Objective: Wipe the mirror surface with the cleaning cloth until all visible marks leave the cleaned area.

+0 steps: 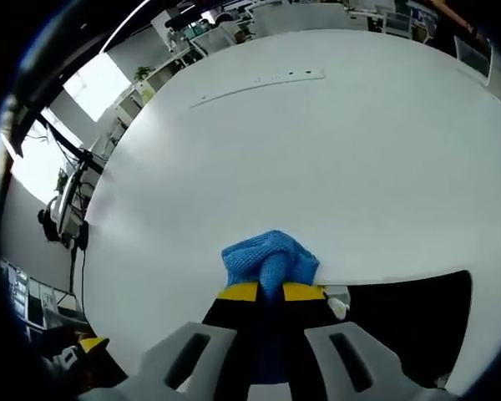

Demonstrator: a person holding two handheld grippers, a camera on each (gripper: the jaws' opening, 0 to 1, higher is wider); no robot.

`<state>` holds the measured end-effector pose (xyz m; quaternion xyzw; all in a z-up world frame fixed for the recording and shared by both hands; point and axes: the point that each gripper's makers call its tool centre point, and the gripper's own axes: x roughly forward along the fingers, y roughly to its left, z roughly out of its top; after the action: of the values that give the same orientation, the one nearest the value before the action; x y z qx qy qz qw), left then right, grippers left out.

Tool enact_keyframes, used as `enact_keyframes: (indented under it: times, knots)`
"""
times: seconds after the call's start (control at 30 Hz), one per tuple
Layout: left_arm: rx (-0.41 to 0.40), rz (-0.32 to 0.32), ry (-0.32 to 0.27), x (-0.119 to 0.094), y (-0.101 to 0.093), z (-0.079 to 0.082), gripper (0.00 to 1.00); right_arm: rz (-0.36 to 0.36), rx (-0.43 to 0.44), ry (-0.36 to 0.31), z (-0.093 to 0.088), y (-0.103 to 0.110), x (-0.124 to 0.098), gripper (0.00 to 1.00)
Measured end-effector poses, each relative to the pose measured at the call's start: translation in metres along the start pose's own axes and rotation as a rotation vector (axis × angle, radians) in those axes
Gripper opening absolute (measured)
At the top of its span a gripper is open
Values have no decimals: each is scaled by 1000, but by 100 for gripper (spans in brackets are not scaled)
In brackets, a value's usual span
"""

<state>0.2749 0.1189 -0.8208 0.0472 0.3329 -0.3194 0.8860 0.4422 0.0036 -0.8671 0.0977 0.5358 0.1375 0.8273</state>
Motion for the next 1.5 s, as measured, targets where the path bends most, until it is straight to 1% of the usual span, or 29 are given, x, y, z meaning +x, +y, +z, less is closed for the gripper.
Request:
enact_keyframes:
  times: [0.13,0.23,0.3,0.4,0.53,0.67,0.8,0.9,1.07,1.13,1.2,1.33,1.5]
  knots:
    - [6,4,3,0,1,-1,98,6,10,0,-6,-1,-2,3]
    - [4,8,-3,0,2,0,98,1,-32,-9,-13,0,-6,3]
    - [-7,-2,2,0,0,0,98,6,-18,-8,-17,0,-7,3]
    - [6,-1,0,0,-2,1,98,20,2,-3,-22,1,-9,3]
    - [10,1,2,-1,-3,1,98,25,1,-3,-28,1,-11,3]
    - [14,5,5,-2,-1,0,97,38,3,-17,-32,2,-12,3]
    - [13,11,7,-3,0,0,96,43,2,-13,-35,3,-11,3]
    - [11,15,7,-4,1,-1,95,48,4,-8,-43,5,-15,3]
    - [16,21,4,-5,1,0,96,44,-17,-3,-50,8,-20,3]
    - [34,29,-10,-5,2,3,97,45,-25,2,-54,10,-24,3]
    - [19,25,-7,-5,3,2,97,45,-36,3,-58,12,-26,3]
    - [12,27,-24,-5,4,4,99,48,-74,-1,-58,12,-27,3]
    - [17,33,-25,-6,4,4,99,73,-27,19,-55,8,-24,3]
